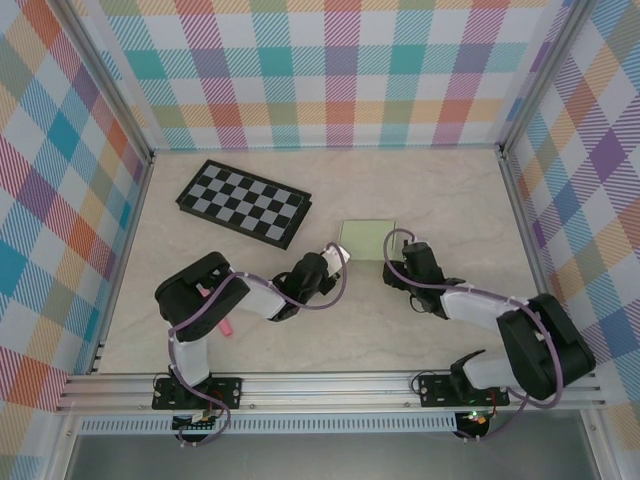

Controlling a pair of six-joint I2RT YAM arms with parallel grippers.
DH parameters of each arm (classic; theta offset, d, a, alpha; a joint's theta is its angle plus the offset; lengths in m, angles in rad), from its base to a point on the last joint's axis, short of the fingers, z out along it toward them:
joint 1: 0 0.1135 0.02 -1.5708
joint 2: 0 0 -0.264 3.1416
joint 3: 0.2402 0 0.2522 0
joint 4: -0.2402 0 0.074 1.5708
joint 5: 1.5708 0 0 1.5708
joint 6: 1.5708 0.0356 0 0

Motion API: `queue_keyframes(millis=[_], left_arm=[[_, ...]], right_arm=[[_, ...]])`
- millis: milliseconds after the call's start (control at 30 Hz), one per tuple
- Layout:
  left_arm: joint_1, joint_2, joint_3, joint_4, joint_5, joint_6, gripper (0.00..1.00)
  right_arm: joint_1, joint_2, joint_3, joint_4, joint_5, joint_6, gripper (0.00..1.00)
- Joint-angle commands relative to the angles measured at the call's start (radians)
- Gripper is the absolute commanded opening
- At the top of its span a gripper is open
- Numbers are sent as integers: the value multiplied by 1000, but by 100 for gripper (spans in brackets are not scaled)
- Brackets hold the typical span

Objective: Fold the paper box

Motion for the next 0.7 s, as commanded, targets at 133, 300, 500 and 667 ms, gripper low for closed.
queue_keyframes(millis=[133,300,500,667], left_arm=[[31,-148,113,-302,-5,-105,13],[75,-281,215,-619,50,-180,13],[140,-352,403,-1029,201,-237,14],[164,-351,503,-1202,326,-223,14]], right_arm=[[5,-202,114,-327,-81,-89,56],[3,-324,177,-482,-168,-175,58],[-21,-377,299,-644,-236,-252,60],[-73,-280,470,-761,-293,-345,57]])
